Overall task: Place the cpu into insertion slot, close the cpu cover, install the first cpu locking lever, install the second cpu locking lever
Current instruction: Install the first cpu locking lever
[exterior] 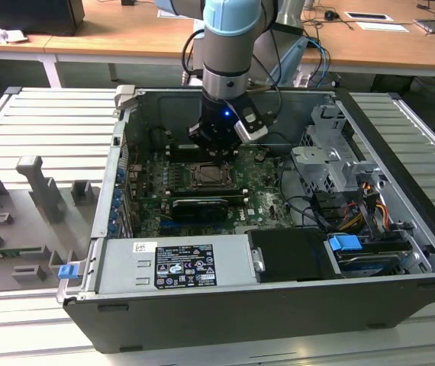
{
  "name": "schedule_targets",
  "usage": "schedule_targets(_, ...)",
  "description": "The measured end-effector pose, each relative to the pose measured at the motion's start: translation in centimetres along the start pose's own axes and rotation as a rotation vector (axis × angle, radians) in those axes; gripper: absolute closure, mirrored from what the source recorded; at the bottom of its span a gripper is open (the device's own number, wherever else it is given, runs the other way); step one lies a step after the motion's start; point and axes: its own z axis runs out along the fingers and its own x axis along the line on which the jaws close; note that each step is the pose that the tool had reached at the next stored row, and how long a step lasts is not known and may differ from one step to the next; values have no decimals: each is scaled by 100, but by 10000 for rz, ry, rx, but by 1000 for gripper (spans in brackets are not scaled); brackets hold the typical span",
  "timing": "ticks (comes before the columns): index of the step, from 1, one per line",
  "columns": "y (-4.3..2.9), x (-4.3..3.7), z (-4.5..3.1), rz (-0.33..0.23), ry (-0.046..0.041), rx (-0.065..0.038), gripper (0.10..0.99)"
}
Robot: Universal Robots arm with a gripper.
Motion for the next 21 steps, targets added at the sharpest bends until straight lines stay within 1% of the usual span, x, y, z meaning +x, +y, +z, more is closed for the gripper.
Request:
schedule_targets(1,1,0,-13,0,-2,-4,980)
schedule_targets(2,4,0,-49,1,1,-9,980)
schedule_targets(3,5,-1,-70,2,0,-14,980)
schedule_targets(9,12,5,-179,1,-1,-37,980)
schedule_targets(11,18,13,-257,-1,-3,-59,980)
schedule_targets(12,22,32,-303,1,-5,-82,980)
schedule_targets(13,25,63,-311,1,-9,-89,980)
schedule_targets(14,28,112,-313,-1,-20,-93,980)
schedule_targets(15,30,141,-313,0,-26,-99,980)
schedule_targets(16,31,150,-313,1,-26,-101,980)
schedule_targets(17,33,151,-310,0,-28,-133,980)
schedule_targets(19,35,151,-301,1,-34,-252,980)
schedule_targets(20,36,151,-293,4,-45,-389,980)
schedule_targets(21,36,150,-286,6,-49,-455,980)
